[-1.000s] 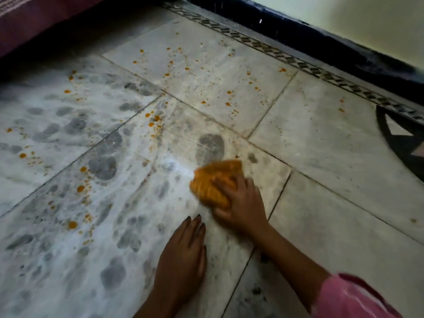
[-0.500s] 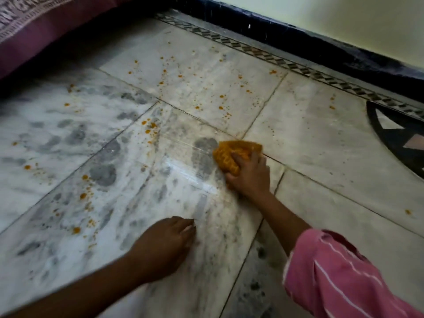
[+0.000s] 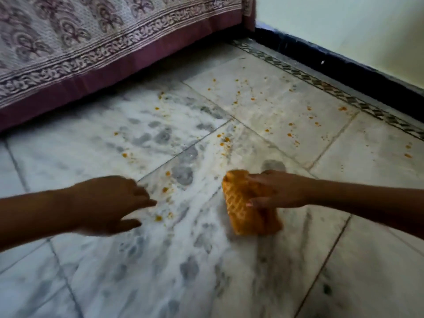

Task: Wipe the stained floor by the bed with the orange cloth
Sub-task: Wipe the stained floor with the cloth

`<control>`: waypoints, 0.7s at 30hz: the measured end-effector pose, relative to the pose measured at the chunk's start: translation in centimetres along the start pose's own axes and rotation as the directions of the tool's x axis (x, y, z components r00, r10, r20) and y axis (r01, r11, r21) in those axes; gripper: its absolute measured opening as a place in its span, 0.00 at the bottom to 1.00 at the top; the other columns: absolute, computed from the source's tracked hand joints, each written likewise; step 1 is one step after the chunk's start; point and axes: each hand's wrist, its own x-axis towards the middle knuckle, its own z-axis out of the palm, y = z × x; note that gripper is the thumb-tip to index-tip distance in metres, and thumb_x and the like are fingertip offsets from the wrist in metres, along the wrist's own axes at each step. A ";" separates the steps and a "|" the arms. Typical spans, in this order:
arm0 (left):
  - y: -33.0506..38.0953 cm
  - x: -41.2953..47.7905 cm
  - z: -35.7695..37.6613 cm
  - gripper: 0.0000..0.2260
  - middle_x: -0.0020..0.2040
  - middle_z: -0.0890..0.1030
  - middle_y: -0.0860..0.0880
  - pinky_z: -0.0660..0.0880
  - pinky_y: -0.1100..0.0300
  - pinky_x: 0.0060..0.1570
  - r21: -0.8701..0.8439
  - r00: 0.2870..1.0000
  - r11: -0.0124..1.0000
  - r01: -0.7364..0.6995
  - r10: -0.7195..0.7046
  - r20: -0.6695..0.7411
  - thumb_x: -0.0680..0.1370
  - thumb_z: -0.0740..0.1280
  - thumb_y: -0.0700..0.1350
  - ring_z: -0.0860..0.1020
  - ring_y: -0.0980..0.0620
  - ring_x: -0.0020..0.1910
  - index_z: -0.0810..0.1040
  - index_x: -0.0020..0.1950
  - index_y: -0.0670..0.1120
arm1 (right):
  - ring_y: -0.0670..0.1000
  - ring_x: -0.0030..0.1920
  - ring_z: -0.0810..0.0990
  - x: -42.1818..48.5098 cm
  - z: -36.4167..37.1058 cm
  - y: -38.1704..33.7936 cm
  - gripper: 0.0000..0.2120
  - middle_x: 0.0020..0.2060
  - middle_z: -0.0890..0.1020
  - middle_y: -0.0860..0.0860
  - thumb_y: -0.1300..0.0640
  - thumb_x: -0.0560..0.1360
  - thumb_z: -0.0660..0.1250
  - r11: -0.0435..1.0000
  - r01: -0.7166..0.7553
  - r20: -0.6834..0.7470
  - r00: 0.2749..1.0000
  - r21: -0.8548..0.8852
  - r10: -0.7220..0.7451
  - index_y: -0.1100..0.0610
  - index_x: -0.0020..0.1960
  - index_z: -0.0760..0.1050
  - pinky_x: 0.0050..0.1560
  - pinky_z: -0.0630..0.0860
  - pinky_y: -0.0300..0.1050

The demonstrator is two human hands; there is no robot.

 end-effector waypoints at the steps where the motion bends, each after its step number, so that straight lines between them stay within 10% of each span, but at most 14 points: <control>1: 0.3 -1.6 1.1 0.26 0.48 0.82 0.54 0.77 0.65 0.38 0.020 0.999 1.000 -0.003 0.002 0.038 0.77 0.47 0.62 0.81 0.54 0.41 0.79 0.57 0.53 | 0.58 0.69 0.65 1.1 1.6 0.1 0.40 0.68 0.68 0.60 0.33 0.70 0.63 0.994 -0.110 0.006 0.994 -0.014 0.110 0.49 0.75 0.54 0.66 0.64 0.50; 4: 2.0 -5.1 4.4 0.24 0.58 0.78 0.55 0.75 0.63 0.50 -0.076 0.981 0.989 0.131 -0.118 0.151 0.75 0.52 0.62 0.79 0.53 0.51 0.75 0.64 0.54 | 0.65 0.72 0.55 4.5 7.5 -1.7 0.47 0.73 0.54 0.63 0.26 0.64 0.61 0.903 -0.424 -0.099 0.898 0.068 0.429 0.40 0.75 0.44 0.70 0.58 0.58; 7: 2.7 -7.4 8.6 0.25 0.46 0.84 0.51 0.78 0.63 0.35 -0.201 0.943 0.921 0.333 -0.323 0.084 0.75 0.51 0.62 0.82 0.52 0.38 0.83 0.50 0.50 | 0.67 0.60 0.67 6.0 12.5 -6.2 0.38 0.66 0.65 0.63 0.30 0.65 0.56 0.859 -0.496 -0.392 0.770 0.130 0.504 0.43 0.72 0.60 0.59 0.68 0.62; 13: 5.4 -7.4 14.6 0.31 0.63 0.77 0.41 0.69 0.55 0.60 -0.399 0.752 0.691 0.603 -0.660 -0.005 0.80 0.46 0.60 0.77 0.42 0.59 0.78 0.62 0.41 | 0.58 0.33 0.78 -0.6 18.6 -8.5 0.33 0.48 0.75 0.56 0.37 0.58 0.67 0.996 0.053 -0.493 0.866 -0.072 -0.082 0.41 0.62 0.70 0.30 0.77 0.46; 18: 6.3 -8.2 16.6 0.26 0.67 0.72 0.40 0.63 0.51 0.65 -0.447 0.680 0.637 0.628 -0.728 -0.082 0.81 0.49 0.56 0.68 0.43 0.66 0.73 0.66 0.40 | 0.66 0.47 0.75 6.9 13.1 -8.3 0.27 0.52 0.73 0.63 0.41 0.64 0.70 0.833 -0.490 -0.588 0.604 0.257 0.537 0.52 0.60 0.75 0.43 0.75 0.57; 21: 5.9 -8.2 16.9 0.25 0.65 0.75 0.40 0.62 0.53 0.66 -0.480 0.615 0.597 0.643 -0.776 -0.141 0.81 0.49 0.54 0.68 0.43 0.65 0.75 0.64 0.38 | 0.66 0.45 0.75 12.3 13.1 -14.1 0.31 0.49 0.75 0.64 0.38 0.61 0.58 0.863 -0.433 -0.653 0.579 0.262 0.489 0.55 0.56 0.77 0.44 0.73 0.57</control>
